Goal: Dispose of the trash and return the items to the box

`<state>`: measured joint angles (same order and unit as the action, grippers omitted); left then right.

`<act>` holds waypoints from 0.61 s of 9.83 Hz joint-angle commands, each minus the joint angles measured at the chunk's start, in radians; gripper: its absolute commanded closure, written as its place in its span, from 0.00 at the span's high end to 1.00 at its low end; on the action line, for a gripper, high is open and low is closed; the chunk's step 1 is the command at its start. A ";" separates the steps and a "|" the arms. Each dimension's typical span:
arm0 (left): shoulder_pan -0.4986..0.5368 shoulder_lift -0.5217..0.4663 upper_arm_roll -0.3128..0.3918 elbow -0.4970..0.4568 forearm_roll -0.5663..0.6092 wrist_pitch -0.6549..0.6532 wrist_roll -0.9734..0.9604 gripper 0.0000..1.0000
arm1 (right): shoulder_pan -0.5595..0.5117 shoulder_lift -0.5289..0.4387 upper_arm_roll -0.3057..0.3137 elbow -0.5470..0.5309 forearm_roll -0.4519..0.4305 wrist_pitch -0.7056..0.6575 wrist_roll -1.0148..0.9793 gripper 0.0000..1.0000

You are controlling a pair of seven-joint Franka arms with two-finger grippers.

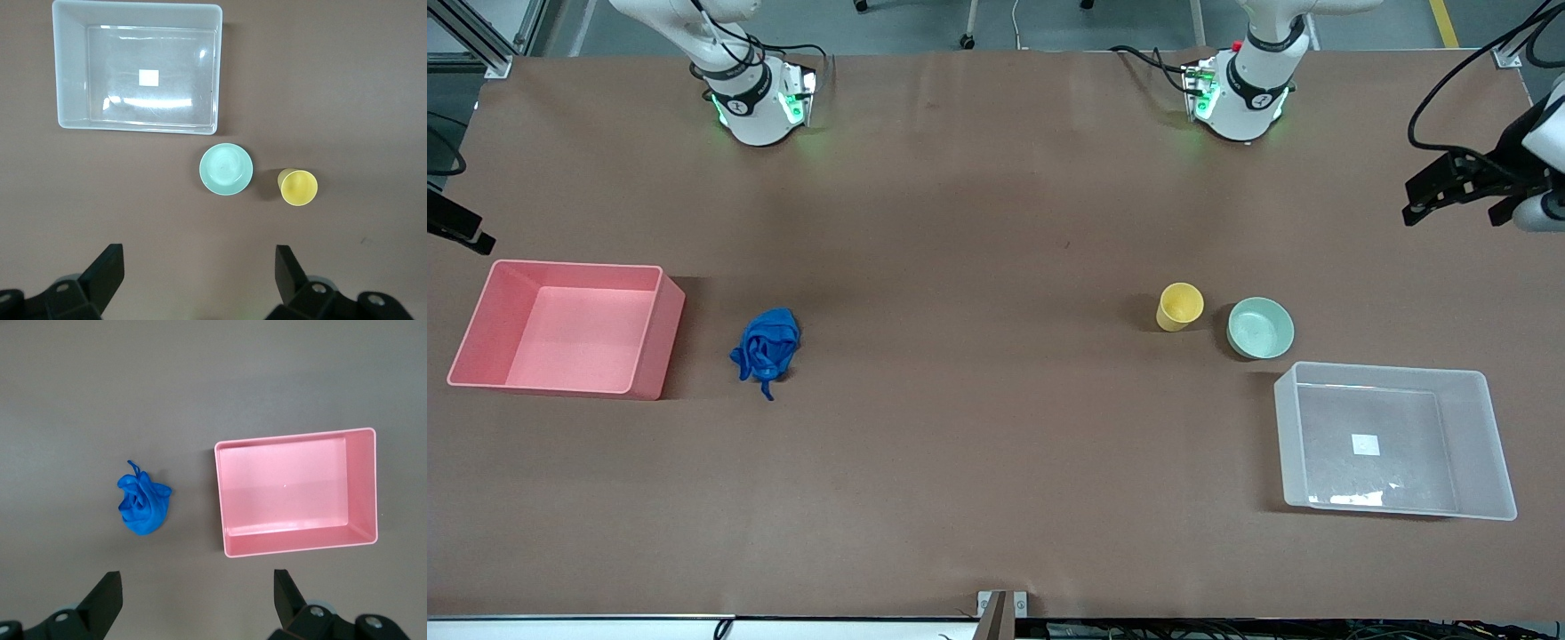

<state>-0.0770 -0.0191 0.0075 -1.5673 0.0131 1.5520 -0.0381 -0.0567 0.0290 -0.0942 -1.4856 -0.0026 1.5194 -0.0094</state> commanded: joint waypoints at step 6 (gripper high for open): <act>0.006 0.092 0.068 -0.600 -0.007 0.708 0.104 0.97 | 0.151 -0.011 0.004 -0.387 -0.016 0.336 0.066 1.00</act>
<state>-0.0731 0.0236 0.0750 -2.0788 0.0130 2.1536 0.0358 0.0496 0.0403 -0.0876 -1.7388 -0.0030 1.7480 0.0238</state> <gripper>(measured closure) 0.026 0.004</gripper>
